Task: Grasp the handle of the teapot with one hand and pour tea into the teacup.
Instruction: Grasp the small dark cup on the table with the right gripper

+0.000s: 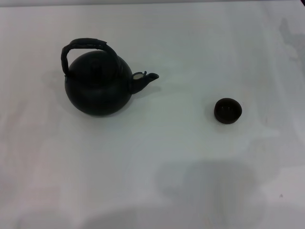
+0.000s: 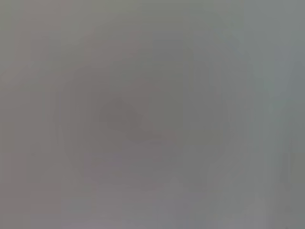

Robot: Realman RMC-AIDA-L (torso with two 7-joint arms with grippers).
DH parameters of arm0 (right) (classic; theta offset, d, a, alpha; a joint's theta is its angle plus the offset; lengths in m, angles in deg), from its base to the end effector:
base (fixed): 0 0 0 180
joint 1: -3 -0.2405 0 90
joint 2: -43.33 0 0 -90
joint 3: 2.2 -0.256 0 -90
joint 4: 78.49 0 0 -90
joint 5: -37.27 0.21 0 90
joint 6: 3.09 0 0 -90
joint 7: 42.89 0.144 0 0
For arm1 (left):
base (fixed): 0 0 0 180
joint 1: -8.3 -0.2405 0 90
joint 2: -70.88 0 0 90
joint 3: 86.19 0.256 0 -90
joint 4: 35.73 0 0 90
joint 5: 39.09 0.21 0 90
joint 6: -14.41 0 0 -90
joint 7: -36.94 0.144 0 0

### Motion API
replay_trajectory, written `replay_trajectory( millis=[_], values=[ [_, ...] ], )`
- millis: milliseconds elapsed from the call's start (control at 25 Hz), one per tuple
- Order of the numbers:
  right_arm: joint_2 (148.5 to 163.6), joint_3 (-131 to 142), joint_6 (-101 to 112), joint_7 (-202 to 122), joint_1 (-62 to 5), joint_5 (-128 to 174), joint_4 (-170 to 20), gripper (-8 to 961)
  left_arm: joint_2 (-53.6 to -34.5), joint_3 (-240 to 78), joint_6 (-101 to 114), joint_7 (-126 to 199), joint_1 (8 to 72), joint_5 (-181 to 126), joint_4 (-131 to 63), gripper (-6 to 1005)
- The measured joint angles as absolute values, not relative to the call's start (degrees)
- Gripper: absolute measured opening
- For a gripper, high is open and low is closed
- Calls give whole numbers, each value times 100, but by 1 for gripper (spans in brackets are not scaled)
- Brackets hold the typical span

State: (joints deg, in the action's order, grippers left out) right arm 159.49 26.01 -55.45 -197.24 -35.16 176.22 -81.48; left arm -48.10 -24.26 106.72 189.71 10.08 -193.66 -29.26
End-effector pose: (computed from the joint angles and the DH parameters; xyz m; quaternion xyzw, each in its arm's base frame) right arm 0.3417 0.3947 0.0183 -0.6119 0.3923 0.3161 0.6097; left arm -0.3916 0.1756 0.0402 -0.6178 -0.2568 -0.3756 0.6413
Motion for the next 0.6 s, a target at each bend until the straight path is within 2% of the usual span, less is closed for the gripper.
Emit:
replay_trajectory(
  millis=[360, 600],
  values=[
    [15932, 2862, -5557, -19149, -3483, 17367, -8152, 842, -4820, -2453, 10684, 18969, 1002, -19537, -3222, 650],
    [15871, 3955, -5594, -17180, -2949, 16287, -6925, 842, -4809, -2459, 10654, 18969, 1072, -19820, -3308, 647]
  ],
)
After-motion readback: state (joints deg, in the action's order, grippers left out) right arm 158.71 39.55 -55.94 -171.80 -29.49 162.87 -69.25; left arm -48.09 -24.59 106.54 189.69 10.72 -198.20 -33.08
